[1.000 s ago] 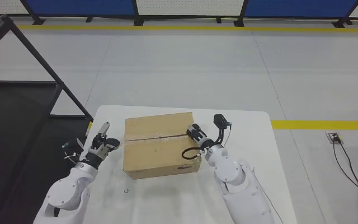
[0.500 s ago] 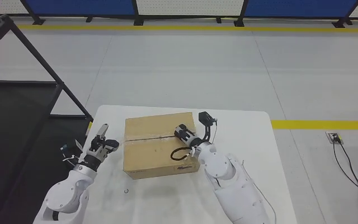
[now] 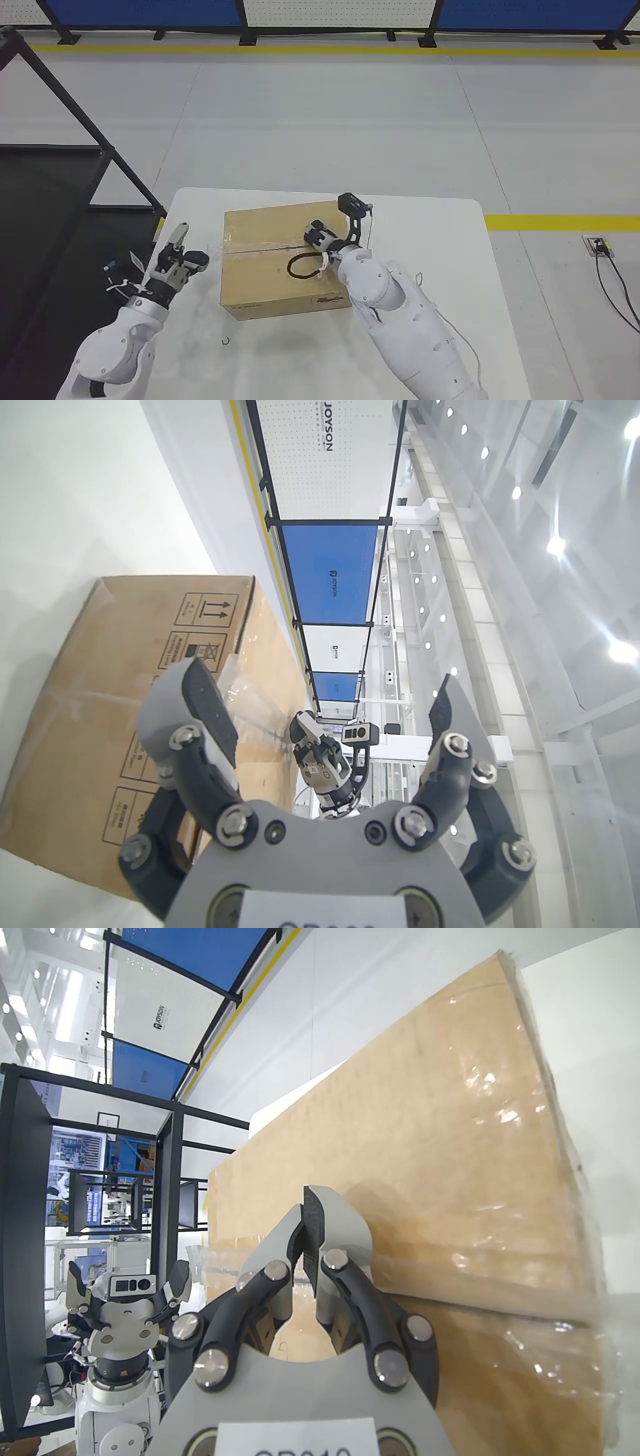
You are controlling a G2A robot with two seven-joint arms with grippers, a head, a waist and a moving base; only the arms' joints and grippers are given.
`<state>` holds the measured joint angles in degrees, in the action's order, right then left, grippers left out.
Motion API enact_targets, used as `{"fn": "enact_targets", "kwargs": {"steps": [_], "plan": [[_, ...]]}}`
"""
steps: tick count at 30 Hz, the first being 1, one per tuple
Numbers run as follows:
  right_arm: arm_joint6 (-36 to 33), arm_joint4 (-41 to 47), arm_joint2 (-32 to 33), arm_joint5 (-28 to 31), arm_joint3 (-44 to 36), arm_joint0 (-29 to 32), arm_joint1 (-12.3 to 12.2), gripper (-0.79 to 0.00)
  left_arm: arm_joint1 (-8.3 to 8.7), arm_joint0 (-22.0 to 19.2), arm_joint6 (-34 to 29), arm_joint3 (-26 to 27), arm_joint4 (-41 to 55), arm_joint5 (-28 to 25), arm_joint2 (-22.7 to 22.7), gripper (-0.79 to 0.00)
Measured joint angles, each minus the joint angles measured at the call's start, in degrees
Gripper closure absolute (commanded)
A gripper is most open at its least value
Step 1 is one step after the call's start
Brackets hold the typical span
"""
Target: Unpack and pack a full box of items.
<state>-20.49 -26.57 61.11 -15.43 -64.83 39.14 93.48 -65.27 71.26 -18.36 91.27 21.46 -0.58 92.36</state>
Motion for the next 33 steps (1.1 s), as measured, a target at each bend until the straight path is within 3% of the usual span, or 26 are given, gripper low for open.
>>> {"fn": "enact_targets", "kwargs": {"steps": [16,26,33], "plan": [[2.26,-3.79,9.13,-4.36,-10.49,8.38,-2.53,0.0,0.03,-0.02,-1.84,0.38,-0.05,0.26,0.41,-0.785],[2.9,-0.64,12.93,-1.59,-9.92,10.44,-3.2,0.0,0.03,-0.02,-2.17,0.1,-0.52,0.4,0.49,-0.785],[-0.56,2.54,12.62,1.71,-8.74,10.94,-3.33,0.0,-0.02,-0.07,-1.82,-0.36,-0.85,0.48,0.31,-0.785]]}}
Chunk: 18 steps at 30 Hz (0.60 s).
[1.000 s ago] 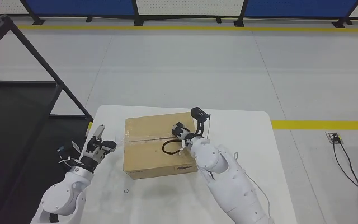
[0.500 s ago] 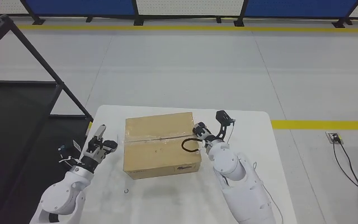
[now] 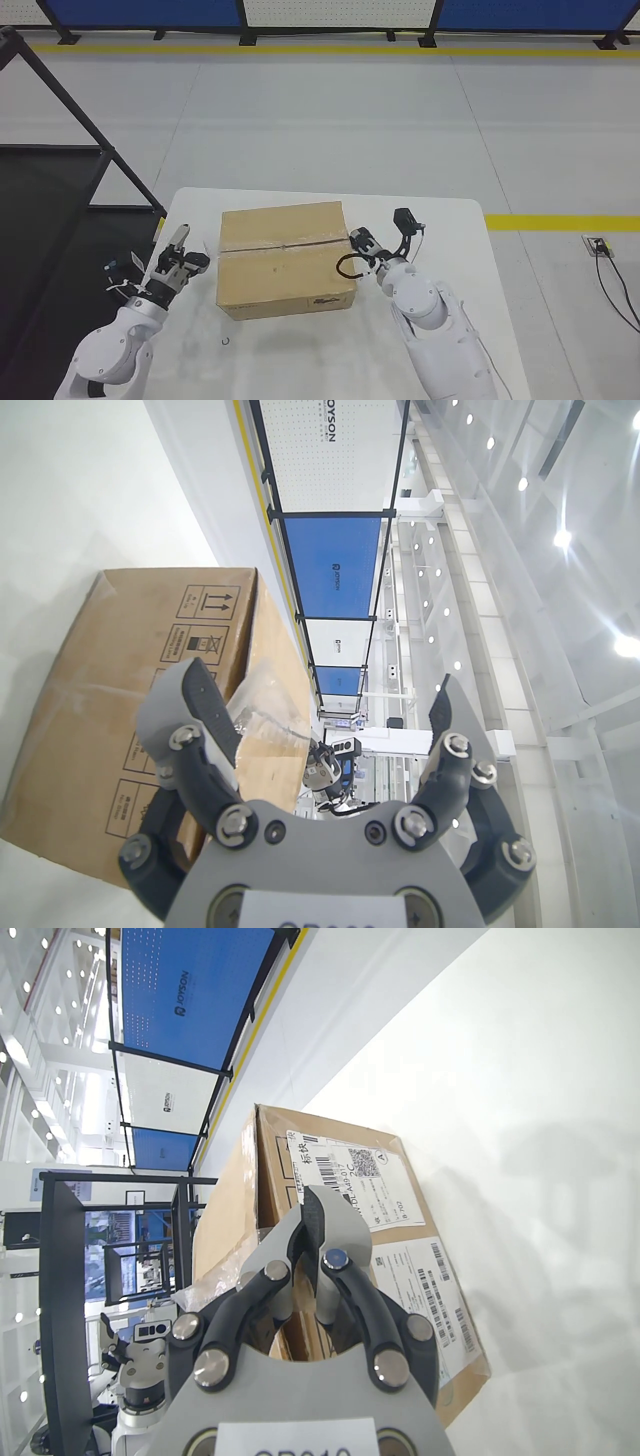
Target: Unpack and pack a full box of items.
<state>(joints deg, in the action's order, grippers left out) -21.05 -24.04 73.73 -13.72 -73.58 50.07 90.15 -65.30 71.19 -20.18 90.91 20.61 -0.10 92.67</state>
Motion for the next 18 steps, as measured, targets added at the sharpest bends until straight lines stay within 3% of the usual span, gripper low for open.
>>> {"fn": "enact_targets", "kwargs": {"steps": [11,18], "plan": [[1.33,1.06,1.23,1.2,-0.33,1.02,-0.49,0.0,-0.09,0.14,0.38,0.14,-0.13,-0.07,-0.07,-0.785],[7.73,4.83,5.6,8.34,-5.52,5.32,-1.09,0.0,-0.11,1.34,3.19,2.13,1.74,-2.12,2.9,-0.785]]}}
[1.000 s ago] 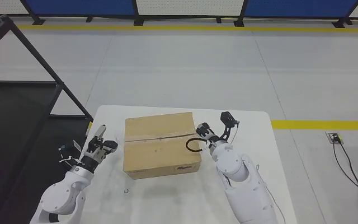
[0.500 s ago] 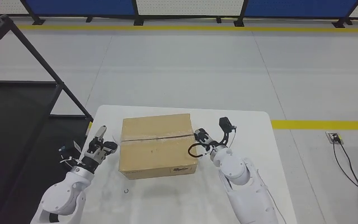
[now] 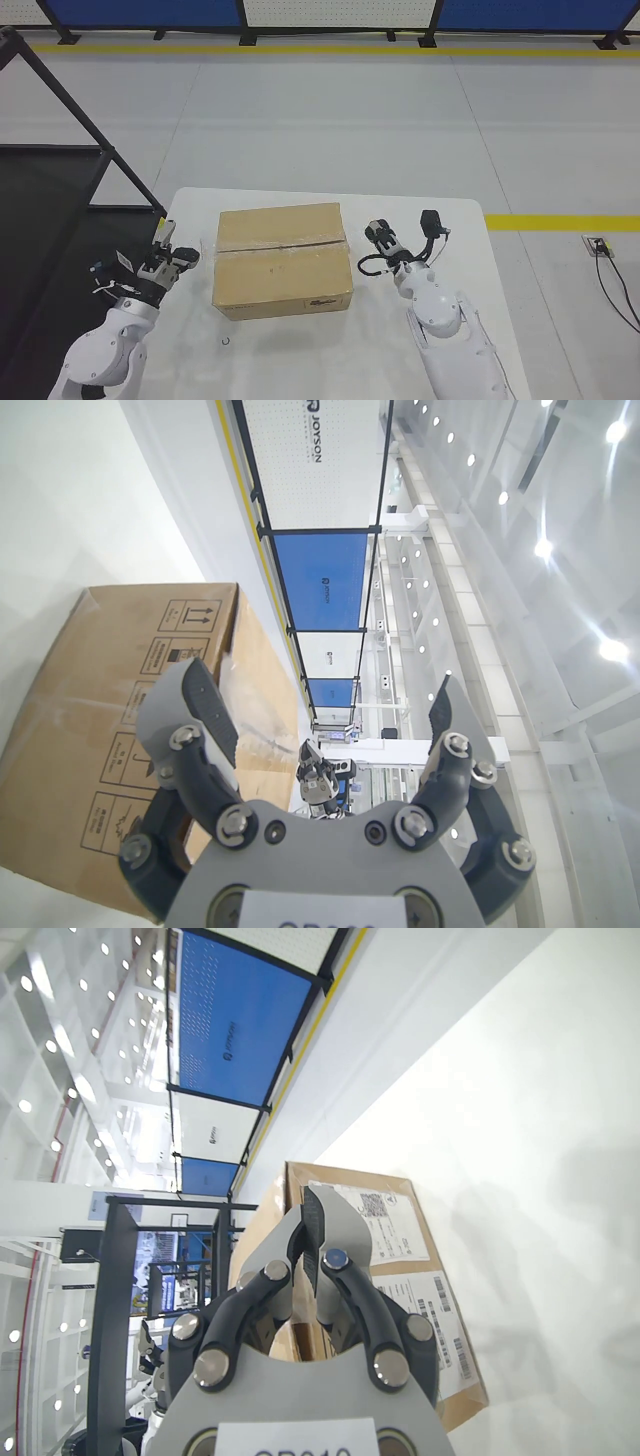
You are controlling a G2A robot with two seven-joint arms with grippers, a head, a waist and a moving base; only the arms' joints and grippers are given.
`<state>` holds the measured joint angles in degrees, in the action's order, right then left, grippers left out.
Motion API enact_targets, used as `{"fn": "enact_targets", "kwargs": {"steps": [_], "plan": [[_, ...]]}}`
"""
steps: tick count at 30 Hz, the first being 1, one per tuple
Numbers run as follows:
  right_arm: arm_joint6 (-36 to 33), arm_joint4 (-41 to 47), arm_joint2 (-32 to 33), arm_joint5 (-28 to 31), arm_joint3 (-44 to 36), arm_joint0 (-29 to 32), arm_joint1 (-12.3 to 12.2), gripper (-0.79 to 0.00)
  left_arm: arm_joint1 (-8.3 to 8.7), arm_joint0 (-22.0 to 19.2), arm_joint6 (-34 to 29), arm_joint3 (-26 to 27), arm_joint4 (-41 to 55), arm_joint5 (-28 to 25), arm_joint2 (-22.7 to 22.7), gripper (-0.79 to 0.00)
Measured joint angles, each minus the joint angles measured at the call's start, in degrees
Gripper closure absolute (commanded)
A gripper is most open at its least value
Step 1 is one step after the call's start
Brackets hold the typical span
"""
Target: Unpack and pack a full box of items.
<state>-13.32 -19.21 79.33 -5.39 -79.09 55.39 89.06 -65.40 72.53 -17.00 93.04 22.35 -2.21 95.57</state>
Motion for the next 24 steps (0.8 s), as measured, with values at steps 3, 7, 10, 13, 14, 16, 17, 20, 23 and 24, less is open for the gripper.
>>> {"fn": "enact_targets", "kwargs": {"steps": [3,7,10,13,14,16,17,20,23,24], "plan": [[3.58,2.47,2.38,4.27,-2.2,2.43,-0.24,-0.357,0.04,1.23,1.62,1.25,0.84,-0.64,2.08,-0.785],[7.44,7.27,4.92,11.35,-3.12,4.91,-0.39,-0.785,0.15,3.17,3.37,2.44,0.67,-0.91,4.88,-0.785],[7.82,9.86,5.59,15.74,-2.33,5.34,-0.48,-0.785,0.19,3.89,4.03,2.78,0.61,-0.95,5.93,-0.785],[7.49,12.31,6.11,18.6,-1.28,5.04,-0.58,-0.785,0.18,3.86,4.01,2.77,0.61,-0.95,5.88,-0.785],[7.13,13.42,6.29,19.58,-0.91,4.92,-0.61,-0.785,0.18,3.85,4.0,2.77,0.61,-0.95,5.87,-0.785],[6.03,15.72,6.63,22.05,-0.03,4.65,-0.69,-0.644,0.18,3.85,4.0,2.76,0.61,-0.95,5.87,-0.785],[5.83,16.07,6.67,22.5,0.12,4.62,-0.7,-0.683,0.18,3.85,4.0,2.76,0.61,-0.95,5.87,-0.785],[5.8,16.03,6.67,22.4,0.13,4.62,-0.7,-0.757,0.18,3.85,4.0,2.76,0.61,-0.95,5.87,-0.785],[5.83,16.0,6.66,22.35,0.11,4.62,-0.7,-0.784,0.18,3.85,4.0,2.76,0.61,-0.95,5.87,-0.785],[5.83,16.0,6.66,22.35,0.11,4.62,-0.7,-0.784,0.18,3.85,4.0,2.76,0.61,-0.95,5.87,-0.784]]}}
